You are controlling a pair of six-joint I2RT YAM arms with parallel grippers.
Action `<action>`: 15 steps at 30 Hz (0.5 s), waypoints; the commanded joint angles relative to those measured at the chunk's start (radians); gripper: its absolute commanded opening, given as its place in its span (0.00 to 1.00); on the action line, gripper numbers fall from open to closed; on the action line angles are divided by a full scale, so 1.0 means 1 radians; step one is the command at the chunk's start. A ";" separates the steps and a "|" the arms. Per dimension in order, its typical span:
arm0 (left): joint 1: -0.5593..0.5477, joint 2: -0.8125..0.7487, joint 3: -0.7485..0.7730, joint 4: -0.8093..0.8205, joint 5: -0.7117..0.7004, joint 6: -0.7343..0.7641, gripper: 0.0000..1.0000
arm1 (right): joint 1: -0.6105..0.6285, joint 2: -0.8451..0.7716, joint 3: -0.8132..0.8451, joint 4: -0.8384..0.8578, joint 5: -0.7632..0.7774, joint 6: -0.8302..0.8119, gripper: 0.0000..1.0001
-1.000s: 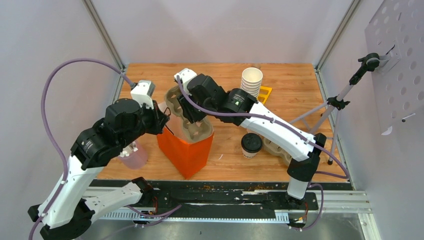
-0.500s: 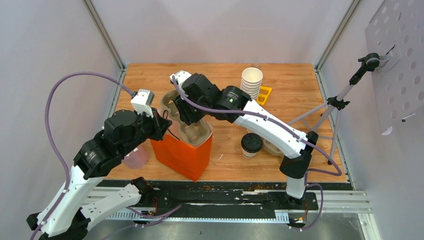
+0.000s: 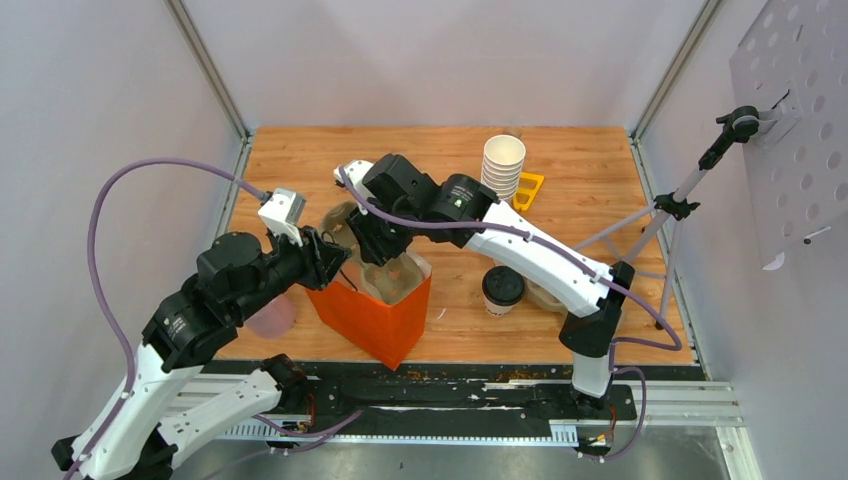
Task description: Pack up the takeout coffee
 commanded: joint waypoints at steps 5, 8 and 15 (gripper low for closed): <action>0.001 0.036 0.167 -0.077 -0.003 0.008 0.63 | 0.010 -0.065 -0.057 -0.045 -0.009 -0.216 0.36; 0.002 0.060 0.243 -0.123 -0.024 0.000 0.65 | 0.008 -0.085 -0.061 -0.072 0.002 -0.285 0.36; 0.002 0.114 0.313 -0.242 -0.220 -0.023 0.65 | 0.001 -0.125 -0.064 -0.095 -0.039 -0.373 0.37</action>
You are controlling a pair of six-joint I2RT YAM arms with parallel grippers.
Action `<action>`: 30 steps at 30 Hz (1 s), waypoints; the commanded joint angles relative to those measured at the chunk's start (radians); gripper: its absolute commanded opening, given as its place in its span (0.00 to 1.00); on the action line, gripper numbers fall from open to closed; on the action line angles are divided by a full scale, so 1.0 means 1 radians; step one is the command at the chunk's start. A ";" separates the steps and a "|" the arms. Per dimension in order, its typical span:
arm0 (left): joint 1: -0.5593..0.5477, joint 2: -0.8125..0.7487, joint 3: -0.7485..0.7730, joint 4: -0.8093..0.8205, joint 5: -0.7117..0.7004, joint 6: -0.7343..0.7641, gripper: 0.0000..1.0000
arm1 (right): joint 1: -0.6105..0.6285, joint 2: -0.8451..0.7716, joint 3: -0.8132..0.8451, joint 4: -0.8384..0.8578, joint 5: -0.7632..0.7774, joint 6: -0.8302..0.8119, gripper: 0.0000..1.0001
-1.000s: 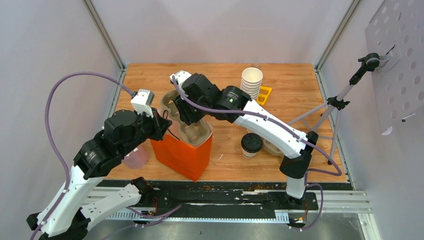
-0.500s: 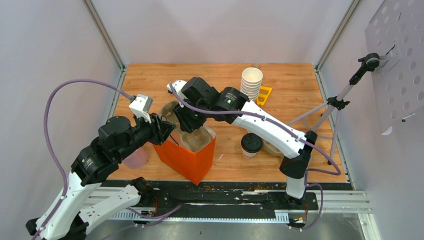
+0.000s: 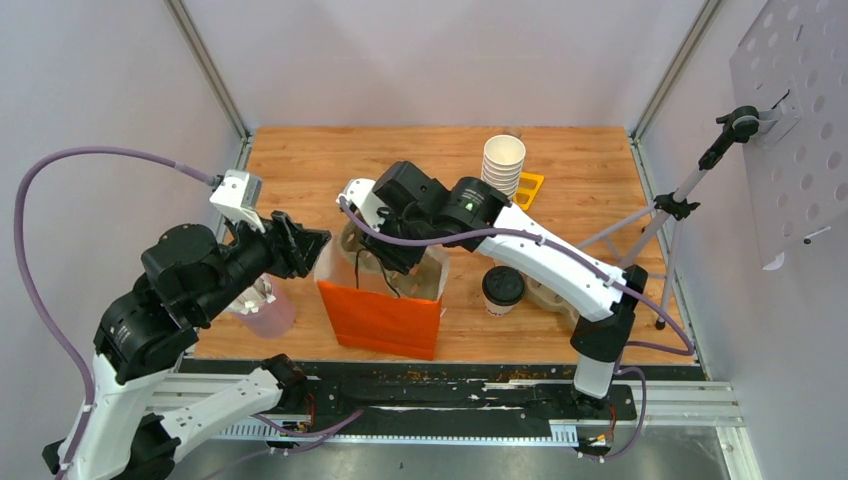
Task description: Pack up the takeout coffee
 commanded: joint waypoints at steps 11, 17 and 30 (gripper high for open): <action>0.002 0.149 -0.009 -0.231 -0.137 -0.110 0.61 | -0.003 -0.120 -0.072 -0.039 -0.146 -0.169 0.35; 0.018 0.154 -0.025 -0.273 -0.082 -0.158 0.58 | -0.003 -0.133 -0.074 -0.041 -0.141 -0.184 0.34; 0.217 0.140 -0.193 -0.195 0.279 -0.151 0.51 | 0.011 -0.083 0.026 -0.159 -0.085 -0.244 0.35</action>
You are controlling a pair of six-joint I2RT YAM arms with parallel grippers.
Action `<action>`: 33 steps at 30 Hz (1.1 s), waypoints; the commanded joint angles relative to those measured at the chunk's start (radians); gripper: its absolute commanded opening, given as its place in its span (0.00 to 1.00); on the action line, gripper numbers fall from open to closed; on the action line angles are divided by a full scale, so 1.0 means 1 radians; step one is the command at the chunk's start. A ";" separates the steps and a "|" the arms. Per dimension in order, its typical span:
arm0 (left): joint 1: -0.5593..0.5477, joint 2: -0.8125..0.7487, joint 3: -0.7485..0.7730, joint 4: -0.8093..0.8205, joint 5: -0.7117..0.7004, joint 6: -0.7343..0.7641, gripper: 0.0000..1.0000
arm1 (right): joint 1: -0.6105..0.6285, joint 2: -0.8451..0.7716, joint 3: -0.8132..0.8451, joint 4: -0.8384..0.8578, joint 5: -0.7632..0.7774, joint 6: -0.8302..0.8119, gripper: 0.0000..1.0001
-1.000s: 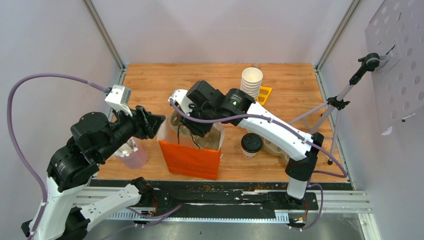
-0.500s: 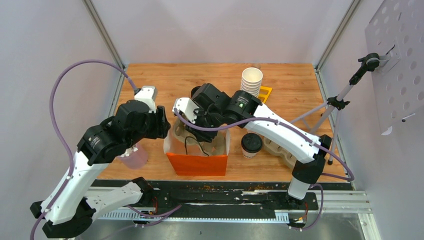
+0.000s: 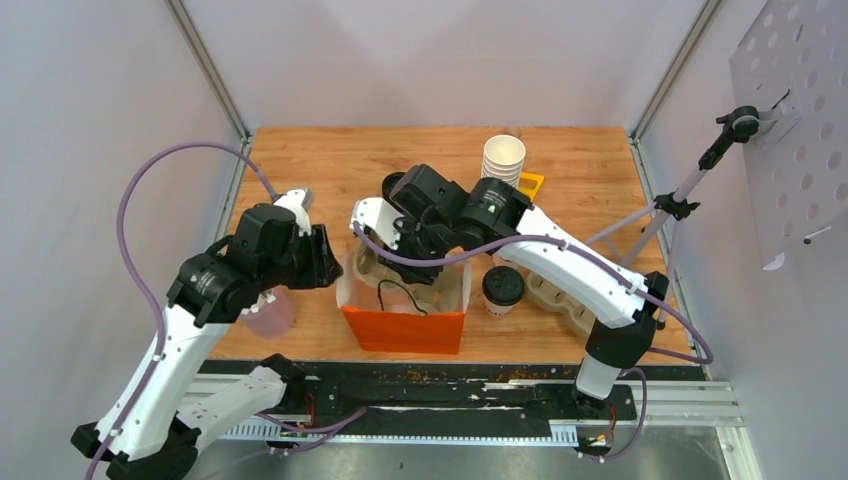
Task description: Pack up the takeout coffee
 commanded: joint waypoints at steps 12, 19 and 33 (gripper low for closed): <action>0.073 -0.043 -0.097 0.191 0.271 -0.008 0.19 | 0.053 0.058 0.085 -0.103 0.099 -0.043 0.35; 0.072 -0.048 -0.099 0.214 0.314 -0.017 0.00 | 0.070 0.103 0.093 -0.153 0.163 -0.039 0.35; 0.073 -0.047 -0.111 0.225 0.345 -0.017 0.00 | 0.106 0.136 0.085 -0.207 0.231 -0.012 0.35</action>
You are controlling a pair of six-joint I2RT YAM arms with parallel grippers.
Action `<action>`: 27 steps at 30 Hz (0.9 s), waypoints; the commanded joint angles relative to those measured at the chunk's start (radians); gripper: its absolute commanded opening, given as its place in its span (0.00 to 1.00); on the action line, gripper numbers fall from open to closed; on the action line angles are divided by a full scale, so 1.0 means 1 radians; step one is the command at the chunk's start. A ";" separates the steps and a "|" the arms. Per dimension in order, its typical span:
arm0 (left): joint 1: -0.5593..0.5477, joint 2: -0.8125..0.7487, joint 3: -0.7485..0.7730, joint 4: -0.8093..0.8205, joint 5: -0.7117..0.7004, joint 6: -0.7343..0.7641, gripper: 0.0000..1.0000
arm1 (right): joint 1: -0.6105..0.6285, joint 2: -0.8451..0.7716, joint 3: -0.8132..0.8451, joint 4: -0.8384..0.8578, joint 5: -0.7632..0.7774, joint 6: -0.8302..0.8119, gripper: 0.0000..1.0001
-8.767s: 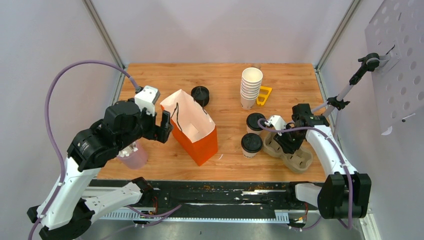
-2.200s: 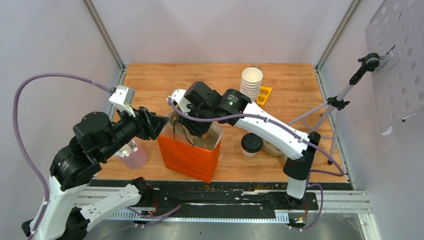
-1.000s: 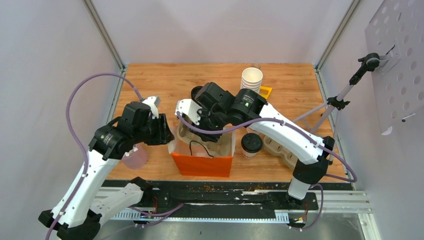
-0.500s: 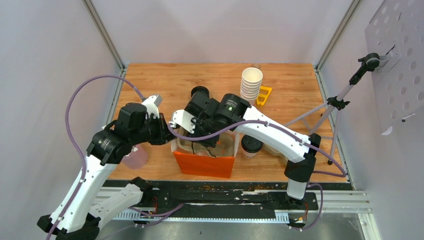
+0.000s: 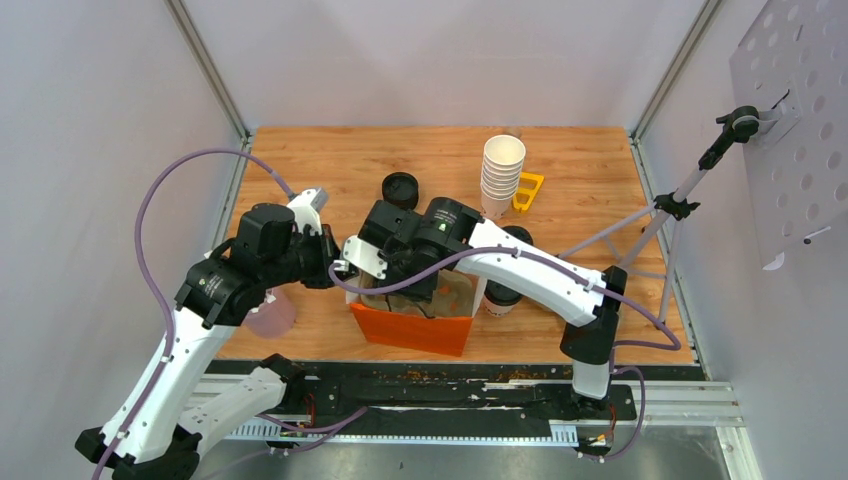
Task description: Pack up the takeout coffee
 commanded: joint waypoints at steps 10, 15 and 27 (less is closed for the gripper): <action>0.005 -0.010 -0.005 0.048 0.047 -0.012 0.00 | 0.025 0.039 0.013 -0.079 0.042 0.057 0.39; 0.005 -0.009 -0.006 0.061 0.062 -0.018 0.00 | 0.030 0.075 0.049 -0.077 0.043 0.065 0.44; 0.006 -0.003 0.026 0.043 0.057 -0.012 0.19 | 0.035 0.075 0.157 -0.072 0.101 0.110 0.47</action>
